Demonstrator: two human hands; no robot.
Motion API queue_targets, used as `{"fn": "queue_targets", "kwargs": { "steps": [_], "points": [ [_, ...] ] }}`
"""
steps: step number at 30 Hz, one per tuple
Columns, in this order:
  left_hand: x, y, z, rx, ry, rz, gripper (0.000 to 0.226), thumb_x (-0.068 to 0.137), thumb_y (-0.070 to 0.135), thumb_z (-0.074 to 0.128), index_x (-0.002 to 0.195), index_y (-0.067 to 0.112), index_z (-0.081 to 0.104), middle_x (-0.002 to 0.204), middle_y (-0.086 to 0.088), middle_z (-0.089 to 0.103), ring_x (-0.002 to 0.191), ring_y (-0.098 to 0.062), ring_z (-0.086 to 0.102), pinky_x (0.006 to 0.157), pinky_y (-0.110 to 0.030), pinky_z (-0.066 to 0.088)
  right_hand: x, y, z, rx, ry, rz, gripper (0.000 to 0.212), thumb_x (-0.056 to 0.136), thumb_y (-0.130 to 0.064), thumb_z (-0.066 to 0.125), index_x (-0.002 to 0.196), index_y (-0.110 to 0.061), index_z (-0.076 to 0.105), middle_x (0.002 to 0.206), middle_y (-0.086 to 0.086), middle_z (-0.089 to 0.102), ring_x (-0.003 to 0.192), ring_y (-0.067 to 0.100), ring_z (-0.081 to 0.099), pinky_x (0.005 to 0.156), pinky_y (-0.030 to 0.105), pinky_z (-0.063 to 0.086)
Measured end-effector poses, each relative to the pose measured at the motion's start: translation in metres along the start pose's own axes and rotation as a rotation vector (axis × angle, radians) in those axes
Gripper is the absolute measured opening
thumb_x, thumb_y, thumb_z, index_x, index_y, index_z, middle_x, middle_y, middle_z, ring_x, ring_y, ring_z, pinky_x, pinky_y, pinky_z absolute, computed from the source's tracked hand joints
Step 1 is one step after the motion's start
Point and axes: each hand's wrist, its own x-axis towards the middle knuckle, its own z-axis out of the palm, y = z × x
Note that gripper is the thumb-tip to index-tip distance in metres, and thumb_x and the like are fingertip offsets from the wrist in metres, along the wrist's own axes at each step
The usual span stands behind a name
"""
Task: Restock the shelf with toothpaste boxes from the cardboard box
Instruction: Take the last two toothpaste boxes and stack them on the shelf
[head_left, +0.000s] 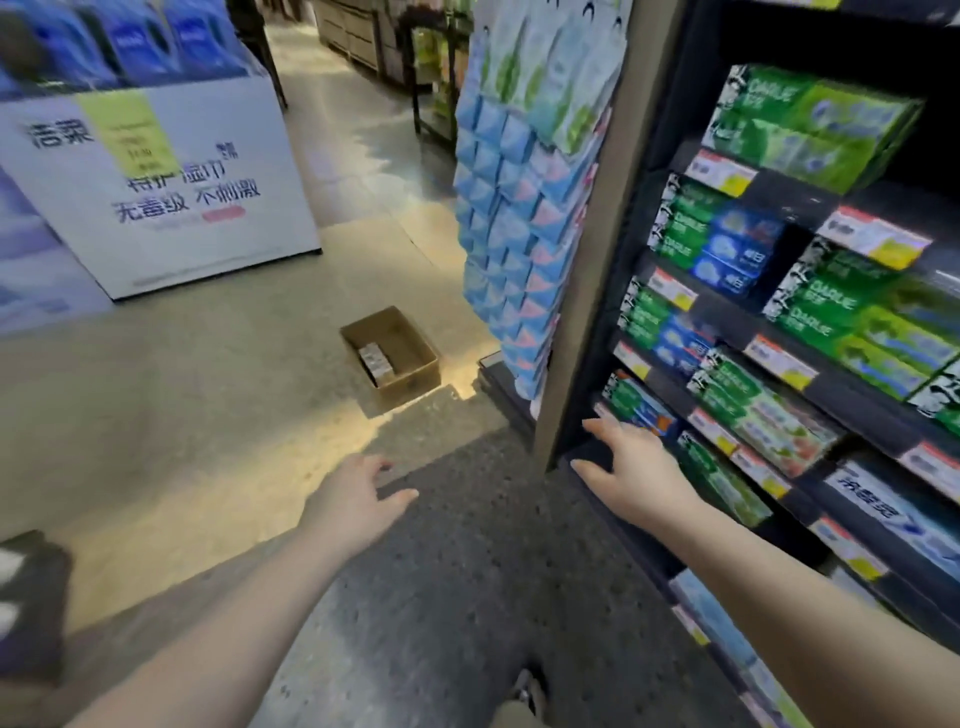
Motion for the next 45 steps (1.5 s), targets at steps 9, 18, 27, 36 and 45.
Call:
{"fn": "queue_targets", "kwargs": {
  "steps": [9, 18, 27, 36, 45],
  "points": [
    [0.137, -0.086, -0.055, 0.032, -0.015, -0.187, 0.067, 0.079, 0.053, 0.057, 0.134, 0.021, 0.037, 0.127, -0.006, 0.055, 0.114, -0.023, 0.054, 0.093, -0.033, 0.046, 0.191, -0.077, 0.032, 0.046, -0.049, -0.095, 0.059, 0.084, -0.045, 0.055, 0.136, -0.021, 0.04, 0.137, 0.002, 0.051, 0.127, 0.022, 0.045, 0.103, 0.042, 0.041],
    [0.288, -0.132, -0.117, -0.036, 0.044, -0.342, 0.061, 0.08, 0.049, 0.058, 0.132, 0.023, 0.042, 0.121, -0.005, 0.059, 0.108, -0.025, 0.057, 0.089, -0.033, 0.046, 0.382, -0.162, 0.041, 0.032, -0.205, -0.161, 0.057, 0.085, -0.045, 0.054, 0.135, -0.024, 0.039, 0.137, 0.002, 0.05, 0.126, 0.023, 0.045, 0.104, 0.043, 0.04],
    [0.428, -0.212, -0.173, -0.051, 0.025, -0.358, 0.061, 0.079, 0.043, 0.062, 0.131, 0.017, 0.044, 0.125, -0.01, 0.056, 0.114, -0.026, 0.054, 0.093, -0.033, 0.043, 0.522, -0.256, 0.077, 0.009, -0.196, -0.181, 0.054, 0.085, -0.044, 0.053, 0.134, -0.024, 0.04, 0.135, 0.002, 0.052, 0.124, 0.022, 0.046, 0.102, 0.038, 0.041],
    [0.618, -0.304, -0.255, 0.097, -0.106, -0.205, 0.063, 0.081, 0.046, 0.06, 0.133, 0.015, 0.042, 0.13, -0.011, 0.054, 0.118, -0.026, 0.052, 0.098, -0.034, 0.043, 0.649, -0.35, 0.136, 0.119, -0.16, 0.047, 0.052, 0.085, -0.04, 0.055, 0.134, -0.024, 0.043, 0.133, 0.003, 0.054, 0.121, 0.021, 0.049, 0.102, 0.043, 0.042],
    [0.785, -0.303, -0.261, 0.14, -0.289, -0.073, 0.062, 0.081, 0.043, 0.061, 0.133, 0.016, 0.042, 0.13, -0.01, 0.054, 0.113, -0.028, 0.055, 0.094, -0.036, 0.046, 0.754, -0.352, 0.172, 0.152, -0.171, 0.259, 0.054, 0.086, -0.041, 0.054, 0.134, -0.023, 0.041, 0.133, 0.004, 0.053, 0.123, 0.024, 0.046, 0.103, 0.04, 0.04]
  ]
}}
